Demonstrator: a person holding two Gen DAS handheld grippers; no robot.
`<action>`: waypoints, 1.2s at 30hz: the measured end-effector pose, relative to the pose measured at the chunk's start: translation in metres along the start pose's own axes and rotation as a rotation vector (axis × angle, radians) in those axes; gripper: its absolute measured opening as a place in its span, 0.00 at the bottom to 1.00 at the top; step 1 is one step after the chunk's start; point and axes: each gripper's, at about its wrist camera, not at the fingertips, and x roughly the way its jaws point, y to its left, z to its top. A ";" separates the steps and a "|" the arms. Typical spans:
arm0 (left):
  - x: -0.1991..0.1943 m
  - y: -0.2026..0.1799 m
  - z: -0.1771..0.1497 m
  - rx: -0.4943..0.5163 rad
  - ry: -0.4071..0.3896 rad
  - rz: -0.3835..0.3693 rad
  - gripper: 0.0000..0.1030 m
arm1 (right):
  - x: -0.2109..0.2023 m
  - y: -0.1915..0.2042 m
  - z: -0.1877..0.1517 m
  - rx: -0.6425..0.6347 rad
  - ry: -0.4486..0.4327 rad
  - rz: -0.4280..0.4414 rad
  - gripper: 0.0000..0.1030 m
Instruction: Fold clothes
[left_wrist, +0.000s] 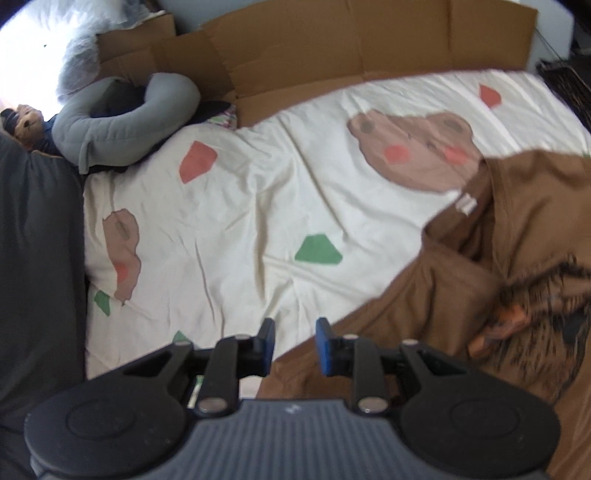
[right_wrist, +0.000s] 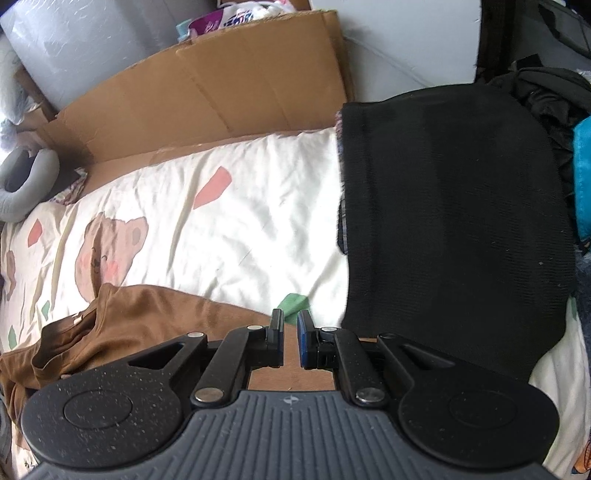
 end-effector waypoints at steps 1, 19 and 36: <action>-0.001 0.000 -0.002 0.023 0.008 0.003 0.26 | 0.002 0.001 0.000 -0.008 0.006 0.006 0.07; 0.025 -0.007 -0.011 0.399 0.157 -0.066 0.26 | 0.028 0.022 -0.006 -0.127 0.063 0.033 0.07; 0.060 -0.029 -0.009 0.702 0.256 -0.144 0.31 | 0.059 0.027 -0.004 -0.146 0.087 0.028 0.07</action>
